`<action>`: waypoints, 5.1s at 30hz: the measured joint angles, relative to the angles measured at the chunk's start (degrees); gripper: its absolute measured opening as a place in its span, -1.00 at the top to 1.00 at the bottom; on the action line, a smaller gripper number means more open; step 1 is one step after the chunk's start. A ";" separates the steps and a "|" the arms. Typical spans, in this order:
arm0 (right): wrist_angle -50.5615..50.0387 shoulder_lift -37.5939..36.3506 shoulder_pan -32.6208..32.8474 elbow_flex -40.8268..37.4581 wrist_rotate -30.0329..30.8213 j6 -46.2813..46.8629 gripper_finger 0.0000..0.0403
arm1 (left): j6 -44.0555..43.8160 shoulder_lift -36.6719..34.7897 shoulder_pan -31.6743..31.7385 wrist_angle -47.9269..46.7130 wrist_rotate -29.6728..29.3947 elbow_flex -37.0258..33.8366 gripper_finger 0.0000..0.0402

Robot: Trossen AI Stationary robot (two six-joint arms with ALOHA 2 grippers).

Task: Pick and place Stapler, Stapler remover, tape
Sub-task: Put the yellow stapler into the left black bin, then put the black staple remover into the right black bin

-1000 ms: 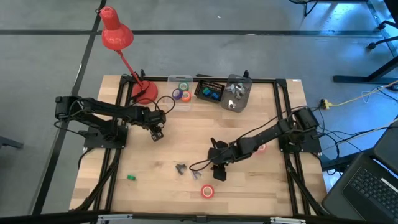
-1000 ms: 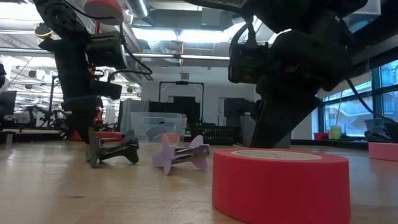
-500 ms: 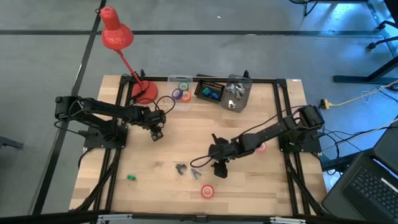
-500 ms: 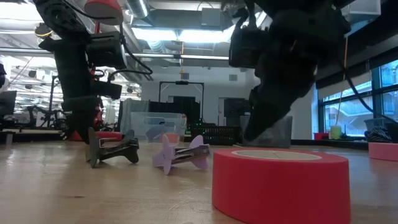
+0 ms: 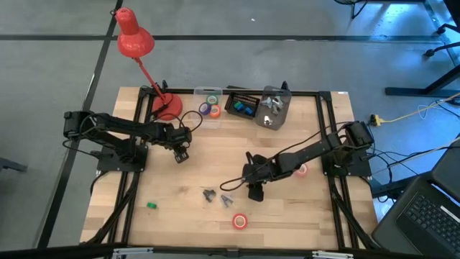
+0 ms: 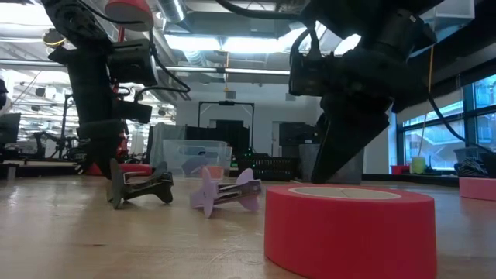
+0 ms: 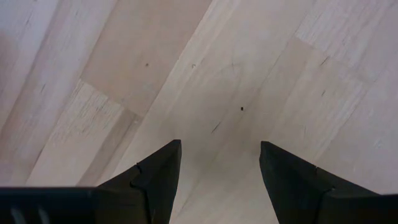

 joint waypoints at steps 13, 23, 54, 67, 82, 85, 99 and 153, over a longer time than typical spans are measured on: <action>0.17 3.68 0.05 0.14 1.98 0.07 -0.01 | 0.00 -0.02 0.00 0.00 -0.55 0.02 -0.04; 0.68 3.90 -0.02 0.23 3.09 -0.87 0.77 | 0.00 -0.02 0.00 0.00 -0.55 0.04 -0.04; -18.47 2.95 -44.77 30.20 -11.63 -40.74 0.76 | 2.07 -0.02 0.00 6.84 -0.56 0.04 -0.04; -12.77 16.37 -54.31 30.20 -15.21 -41.57 0.76 | 3.50 -0.02 0.00 12.59 -0.68 0.04 -0.04; -13.51 16.04 -55.34 30.17 -15.51 -36.81 -0.15 | 3.51 -0.02 -0.01 12.66 -0.69 0.04 -0.04; -13.91 14.35 -55.11 30.17 -15.51 -36.19 -0.36 | 3.52 -0.02 -0.02 12.66 -0.70 0.04 -0.04; -22.70 4.18 -42.33 29.93 -33.52 -35.39 -0.34 | 2.74 -0.04 -5.36 25.35 12.63 0.04 -0.04; -25.70 3.28 -11.13 29.87 -23.54 -21.15 -0.08 | 17.59 17.05 -22.23 41.78 26.95 5.40 0.15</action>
